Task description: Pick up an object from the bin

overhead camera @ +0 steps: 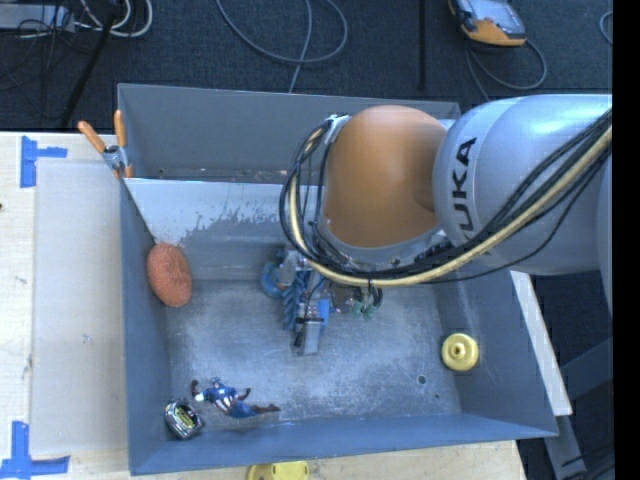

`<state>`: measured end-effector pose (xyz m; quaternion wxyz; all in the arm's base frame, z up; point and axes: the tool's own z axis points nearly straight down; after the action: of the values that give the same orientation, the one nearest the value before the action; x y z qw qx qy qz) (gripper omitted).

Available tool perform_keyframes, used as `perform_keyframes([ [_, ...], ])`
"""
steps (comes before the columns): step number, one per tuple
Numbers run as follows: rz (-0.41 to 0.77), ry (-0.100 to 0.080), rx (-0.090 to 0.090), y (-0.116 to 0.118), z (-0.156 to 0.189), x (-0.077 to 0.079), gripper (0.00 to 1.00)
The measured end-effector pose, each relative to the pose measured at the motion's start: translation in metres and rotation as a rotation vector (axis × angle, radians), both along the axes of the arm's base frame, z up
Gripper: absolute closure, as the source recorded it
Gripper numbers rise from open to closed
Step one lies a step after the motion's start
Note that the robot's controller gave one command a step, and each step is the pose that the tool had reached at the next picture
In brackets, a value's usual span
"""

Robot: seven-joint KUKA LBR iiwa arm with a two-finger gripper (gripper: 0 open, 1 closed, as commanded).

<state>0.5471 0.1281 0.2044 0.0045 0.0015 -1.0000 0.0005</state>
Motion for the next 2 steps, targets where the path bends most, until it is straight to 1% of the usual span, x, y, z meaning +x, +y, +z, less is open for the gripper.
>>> perform_keyframes([
  [1, -0.003, -0.008, 0.001, -0.001, 0.004, 0.002, 0.00],
  [2, -0.012, -0.016, 0.003, -0.007, -0.035, 0.000, 0.00],
])
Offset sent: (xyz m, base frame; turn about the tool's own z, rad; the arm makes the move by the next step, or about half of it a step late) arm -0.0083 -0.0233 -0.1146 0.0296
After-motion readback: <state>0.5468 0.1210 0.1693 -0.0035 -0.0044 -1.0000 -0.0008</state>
